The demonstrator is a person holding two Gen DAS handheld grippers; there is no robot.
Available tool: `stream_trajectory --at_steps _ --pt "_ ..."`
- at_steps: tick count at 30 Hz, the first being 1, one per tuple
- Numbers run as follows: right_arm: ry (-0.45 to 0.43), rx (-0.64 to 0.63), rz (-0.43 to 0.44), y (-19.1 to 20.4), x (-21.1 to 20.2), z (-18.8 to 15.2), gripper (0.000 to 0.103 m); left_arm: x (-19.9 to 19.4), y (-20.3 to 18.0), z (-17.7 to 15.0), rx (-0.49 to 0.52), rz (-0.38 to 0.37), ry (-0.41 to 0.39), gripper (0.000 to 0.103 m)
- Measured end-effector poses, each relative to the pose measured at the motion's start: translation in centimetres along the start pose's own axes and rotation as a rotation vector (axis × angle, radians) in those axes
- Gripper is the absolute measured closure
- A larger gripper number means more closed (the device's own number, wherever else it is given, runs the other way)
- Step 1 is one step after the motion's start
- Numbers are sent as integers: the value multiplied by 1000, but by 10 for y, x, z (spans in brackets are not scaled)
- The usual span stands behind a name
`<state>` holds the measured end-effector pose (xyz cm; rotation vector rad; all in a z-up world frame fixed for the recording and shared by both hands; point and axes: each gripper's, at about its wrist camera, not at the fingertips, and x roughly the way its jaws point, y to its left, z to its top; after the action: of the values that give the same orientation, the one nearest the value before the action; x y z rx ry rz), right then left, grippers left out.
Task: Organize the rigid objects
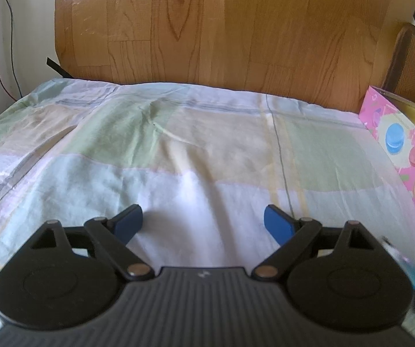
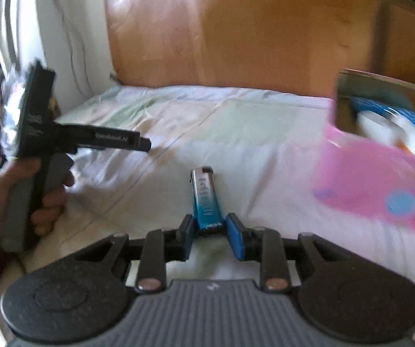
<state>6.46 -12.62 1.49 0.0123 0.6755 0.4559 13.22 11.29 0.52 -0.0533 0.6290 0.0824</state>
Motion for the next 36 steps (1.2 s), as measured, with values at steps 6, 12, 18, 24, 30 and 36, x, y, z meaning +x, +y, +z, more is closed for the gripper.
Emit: stream_trajectory --at_steps 6,12,18,24,30,36 --pt "-37 170 -5 -24 -34 -30 78 -1 -6 -1 38 23 8 10" --pt "-67 214 15 -33 -42 -40 78 -32 -19 -5 -40 -157 58 19" --pt "-92 315 84 -48 -40 -45 78 -68 -71 -6 24 -417 150 34" --pt "-94 479 195 -74 -42 -56 78 -61 -114 -23 -11 -591 329 44" --pt "-106 527 255 -82 -44 -61 78 -66 -139 -26 17 -573 298 75" --pt "-232 487 233 -85 -65 -52 78 -82 -153 2 57 -647 203 80"
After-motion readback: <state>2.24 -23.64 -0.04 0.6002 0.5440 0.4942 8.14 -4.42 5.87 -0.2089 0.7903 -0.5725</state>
